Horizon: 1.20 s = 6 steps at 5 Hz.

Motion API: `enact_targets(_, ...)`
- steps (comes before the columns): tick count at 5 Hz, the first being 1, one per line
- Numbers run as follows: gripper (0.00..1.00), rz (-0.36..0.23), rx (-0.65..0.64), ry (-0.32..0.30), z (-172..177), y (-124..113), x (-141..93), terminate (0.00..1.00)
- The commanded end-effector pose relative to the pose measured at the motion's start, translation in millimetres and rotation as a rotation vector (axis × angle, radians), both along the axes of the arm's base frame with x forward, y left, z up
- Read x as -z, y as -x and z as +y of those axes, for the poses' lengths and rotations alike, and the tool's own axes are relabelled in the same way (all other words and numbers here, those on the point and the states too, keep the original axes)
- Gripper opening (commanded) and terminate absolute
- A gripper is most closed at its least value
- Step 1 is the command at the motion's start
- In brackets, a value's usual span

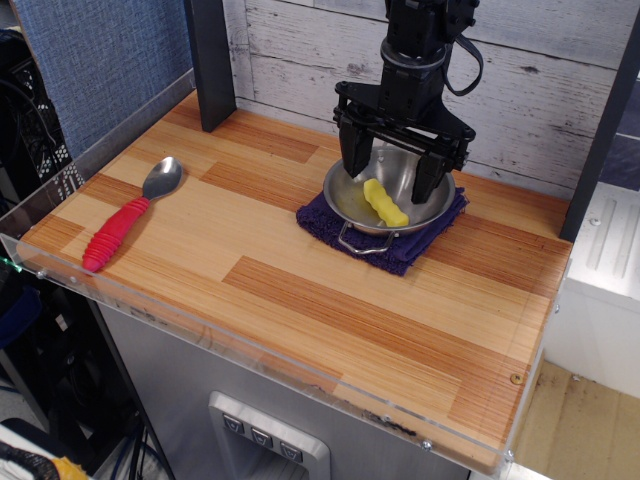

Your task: Move the corn from left side to right side

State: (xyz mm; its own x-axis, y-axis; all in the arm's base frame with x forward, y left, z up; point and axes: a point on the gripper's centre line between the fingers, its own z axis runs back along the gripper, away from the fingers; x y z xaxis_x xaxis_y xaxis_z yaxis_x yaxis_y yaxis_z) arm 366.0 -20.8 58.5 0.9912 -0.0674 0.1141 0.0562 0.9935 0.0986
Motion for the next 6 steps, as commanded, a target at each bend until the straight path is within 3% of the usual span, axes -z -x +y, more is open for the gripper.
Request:
enact_targets(1,1.0,0.062,-0.005,-0.057,9.9,0.0,25.1,0.0)
enact_targets(2,1.0,0.111,-0.005,-0.088,13.0,4.5,44.0,0.0)
enact_targets(3,0.0,0.098,-0.025,-0.094,16.7,6.1,44.9,0.0)
enact_targets(5,0.0,0.021,-0.043,-0.054,19.1,2.9,1.8,0.0)
enact_targets(6,0.0,-0.009,-0.136,-0.041,27.5,6.6,-48.2,0.0)
